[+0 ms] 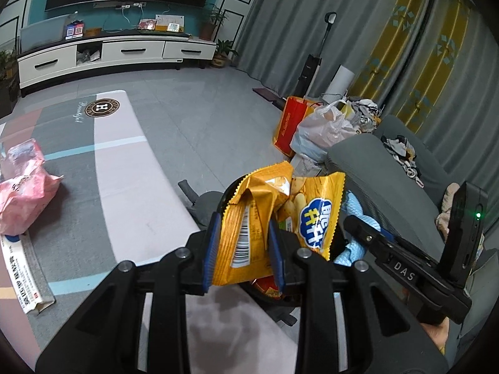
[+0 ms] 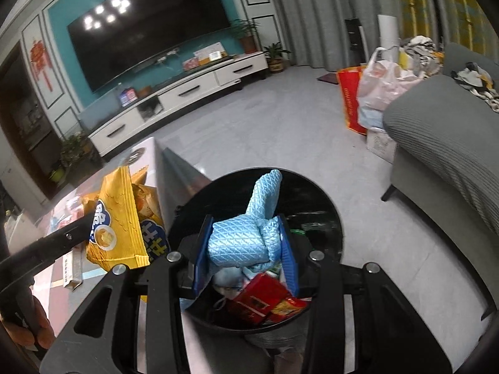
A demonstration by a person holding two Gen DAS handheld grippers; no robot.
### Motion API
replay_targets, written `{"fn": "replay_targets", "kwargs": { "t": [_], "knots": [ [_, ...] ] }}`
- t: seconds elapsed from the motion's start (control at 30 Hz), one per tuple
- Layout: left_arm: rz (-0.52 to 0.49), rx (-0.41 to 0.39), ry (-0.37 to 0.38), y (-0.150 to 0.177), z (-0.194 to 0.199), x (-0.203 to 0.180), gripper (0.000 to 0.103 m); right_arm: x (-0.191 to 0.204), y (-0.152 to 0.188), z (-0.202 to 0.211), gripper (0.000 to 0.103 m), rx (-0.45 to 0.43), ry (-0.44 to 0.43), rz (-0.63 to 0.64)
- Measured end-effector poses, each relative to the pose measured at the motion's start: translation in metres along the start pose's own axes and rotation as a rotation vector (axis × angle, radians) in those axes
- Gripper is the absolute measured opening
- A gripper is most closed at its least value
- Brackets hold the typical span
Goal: Collect trash
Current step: 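Carry chip bag and blue cloth over the bin and open both tools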
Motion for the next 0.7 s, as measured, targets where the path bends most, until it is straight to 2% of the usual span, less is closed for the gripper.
{"fn": "replay_targets", "kwargs": {
  "t": [0.1, 0.43, 0.7],
  "knots": [
    [-0.011, 0.009, -0.012, -0.002, -0.008, -0.005, 0.03, -0.011, -0.001, -0.003, 0.04, -0.001, 0.029, -0.015],
    [-0.094, 0.06, -0.087, -0.006, -0.042, -0.022, 0.031, -0.025, 0.001, -0.017, 0.04, 0.033, 0.048, -0.036],
    [-0.124, 0.102, -0.1, 0.0, -0.063, -0.033, 0.033, -0.032, -0.001, -0.024, 0.04, 0.042, 0.068, -0.037]
  ]
}}
Point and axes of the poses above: each gripper's, at about its wrist camera, not at the fingertips, and z roughly against the way its jaws point, x to its left, y to its underside, the point moved 4 cm from there along -z, roughly the way its jaws point, and after that the axes turned 2 degrees about -y, right-handed, at the moved point
